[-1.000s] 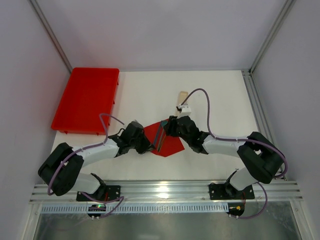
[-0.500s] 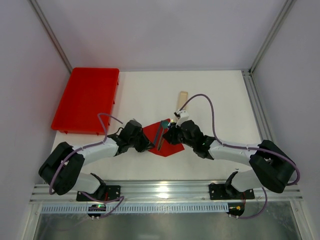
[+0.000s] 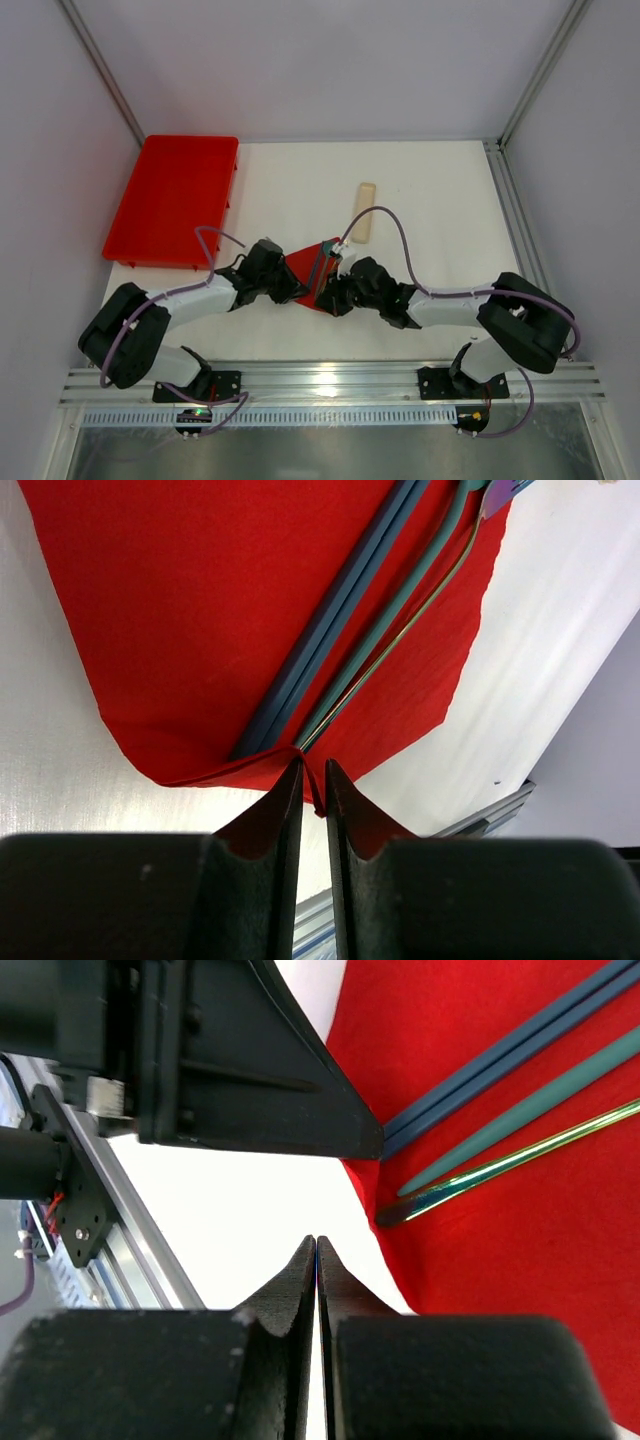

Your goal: Place the utensils on the paper napkin and roll it up

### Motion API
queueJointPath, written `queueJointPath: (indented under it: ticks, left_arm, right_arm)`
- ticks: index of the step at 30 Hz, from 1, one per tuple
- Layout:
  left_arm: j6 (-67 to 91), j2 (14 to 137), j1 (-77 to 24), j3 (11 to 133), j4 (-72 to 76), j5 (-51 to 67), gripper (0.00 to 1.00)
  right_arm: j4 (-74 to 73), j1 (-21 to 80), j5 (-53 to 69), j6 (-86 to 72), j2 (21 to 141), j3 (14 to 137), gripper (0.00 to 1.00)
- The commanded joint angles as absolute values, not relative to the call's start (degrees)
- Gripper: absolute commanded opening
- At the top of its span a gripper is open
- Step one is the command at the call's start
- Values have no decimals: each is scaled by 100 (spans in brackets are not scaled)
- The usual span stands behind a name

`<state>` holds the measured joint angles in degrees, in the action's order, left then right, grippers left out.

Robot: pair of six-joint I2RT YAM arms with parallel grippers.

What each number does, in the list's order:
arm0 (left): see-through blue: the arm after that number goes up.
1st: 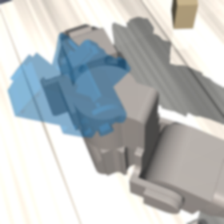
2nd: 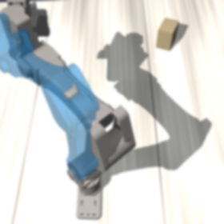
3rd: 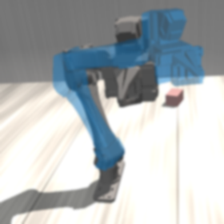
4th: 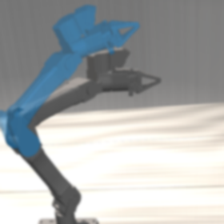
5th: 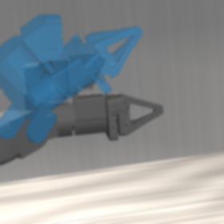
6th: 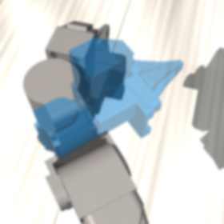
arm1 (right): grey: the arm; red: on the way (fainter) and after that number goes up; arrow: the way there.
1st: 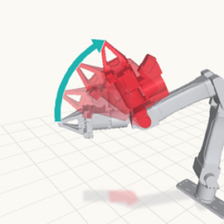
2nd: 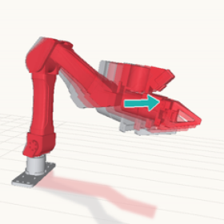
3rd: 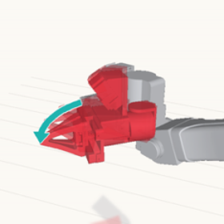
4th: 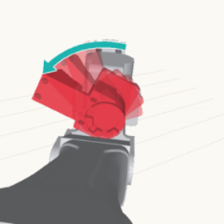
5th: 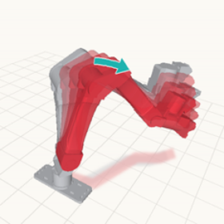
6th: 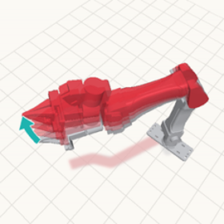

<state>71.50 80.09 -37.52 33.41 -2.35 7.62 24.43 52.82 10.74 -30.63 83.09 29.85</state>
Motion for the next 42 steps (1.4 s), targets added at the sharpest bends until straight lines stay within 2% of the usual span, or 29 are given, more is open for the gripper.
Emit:
queueJointPath:
  ticks: [1,6,15,19,21,25,30,35,42]
  left_arm:
    - [7058,8068,-3692,3489,-35,800,16]
    - [7066,8095,-3683,3498,34,826,16]
    - [7040,8113,-3665,3516,114,826,17]
    - [6970,7911,-3665,3489,18,695,30]
    - [6961,7779,-3656,3489,-122,633,32]
    - [6865,7524,-3665,3480,-333,449,44]
    - [6855,7155,-3665,3331,-474,325,51]
    - [6847,6882,-3665,3077,-475,290,49]
    - [6777,6767,-3665,2830,-150,457,25]
  right_arm:
    - [2944,5309,1257,-3120,8560,3129,4]
    - [3076,5309,1283,-3094,9070,3392,4]
    - [2927,5300,862,-3041,9263,3612,4]
    - [2874,5300,791,-3050,9386,3709,4]
    - [2839,5309,782,-3050,9465,3779,4]
    - [2821,5291,730,-3041,9527,3841,4]
    - [2804,5265,642,-3041,9580,3902,4]
    - [2786,5168,527,-3155,9615,3894,4]
    - [2777,5045,440,-3331,9694,3867,4]
